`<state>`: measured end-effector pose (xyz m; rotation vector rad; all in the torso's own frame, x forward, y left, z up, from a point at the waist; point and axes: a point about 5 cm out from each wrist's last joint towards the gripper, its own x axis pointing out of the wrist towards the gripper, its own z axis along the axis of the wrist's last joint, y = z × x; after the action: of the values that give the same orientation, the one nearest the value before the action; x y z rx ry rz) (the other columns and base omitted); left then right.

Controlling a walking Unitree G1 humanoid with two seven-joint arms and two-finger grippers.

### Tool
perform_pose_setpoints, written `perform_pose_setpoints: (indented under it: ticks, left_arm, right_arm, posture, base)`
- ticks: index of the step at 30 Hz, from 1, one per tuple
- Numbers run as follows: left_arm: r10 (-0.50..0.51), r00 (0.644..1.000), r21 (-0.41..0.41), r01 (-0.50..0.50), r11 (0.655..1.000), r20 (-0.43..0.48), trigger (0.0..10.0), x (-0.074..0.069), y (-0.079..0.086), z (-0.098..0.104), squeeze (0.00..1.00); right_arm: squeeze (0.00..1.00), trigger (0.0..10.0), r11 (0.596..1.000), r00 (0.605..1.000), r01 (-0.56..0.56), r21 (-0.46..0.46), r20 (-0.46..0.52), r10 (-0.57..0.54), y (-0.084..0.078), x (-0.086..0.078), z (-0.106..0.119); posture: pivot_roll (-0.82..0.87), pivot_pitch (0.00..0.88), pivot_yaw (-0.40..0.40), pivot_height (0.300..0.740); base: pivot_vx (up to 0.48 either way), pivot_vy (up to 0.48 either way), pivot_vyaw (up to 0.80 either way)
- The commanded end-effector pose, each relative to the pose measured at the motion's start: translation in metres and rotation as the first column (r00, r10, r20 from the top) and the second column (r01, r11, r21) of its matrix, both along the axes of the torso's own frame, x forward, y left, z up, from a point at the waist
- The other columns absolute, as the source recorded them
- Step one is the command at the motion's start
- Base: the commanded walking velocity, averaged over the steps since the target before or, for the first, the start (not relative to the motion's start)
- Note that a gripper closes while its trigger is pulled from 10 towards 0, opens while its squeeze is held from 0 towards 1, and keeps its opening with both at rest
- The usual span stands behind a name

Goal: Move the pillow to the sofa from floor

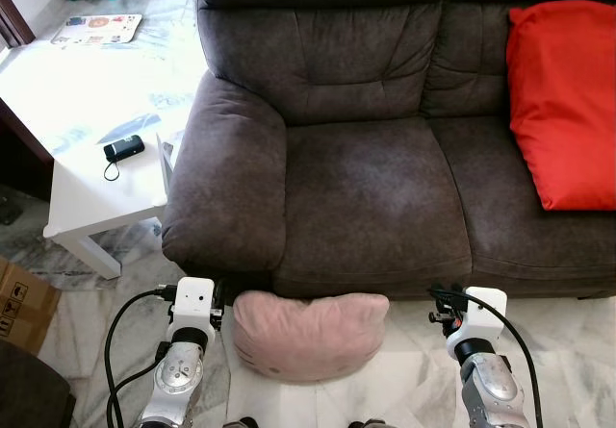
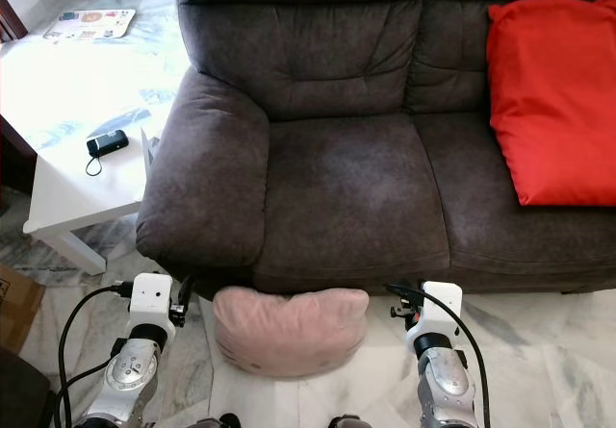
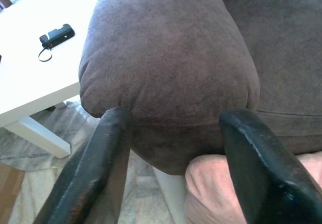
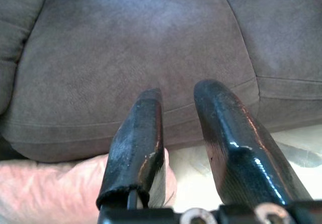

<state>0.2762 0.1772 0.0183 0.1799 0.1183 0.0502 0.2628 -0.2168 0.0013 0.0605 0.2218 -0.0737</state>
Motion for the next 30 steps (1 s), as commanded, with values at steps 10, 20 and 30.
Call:
perform_pose_setpoints:
  ticks: [10,20,30]
  left_arm:
    - [-0.013,1.000,0.009,0.013,1.000,-0.009,10.0,-0.0002,0.0005,-0.0003,0.00]
    - [-0.019,1.000,0.015,0.019,1.000,0.009,10.0,0.0041,-0.0012,0.0046,0.00]
    - [-0.010,1.000,0.002,0.010,1.000,0.016,10.0,0.0055,0.0008,0.0066,0.00]
  right_arm:
    - [0.00,10.0,1.000,1.000,-0.003,0.008,0.016,0.003,0.0046,-0.0017,-0.0001]
    - [1.00,10.0,1.000,0.999,-0.007,0.027,0.035,0.006,0.0059,0.0009,0.0028]
    - [0.00,10.0,1.000,0.999,-0.008,0.008,0.034,0.008,0.0081,0.0031,0.0037]
  posture:
    - [-0.10,0.119,0.015,0.740]
    - [-0.09,0.137,0.011,0.740]
    - [-0.09,0.161,0.016,0.740]
  base:
    - [0.000,0.000,0.00]
    - [0.000,0.000,0.00]
    - [0.000,0.000,0.00]
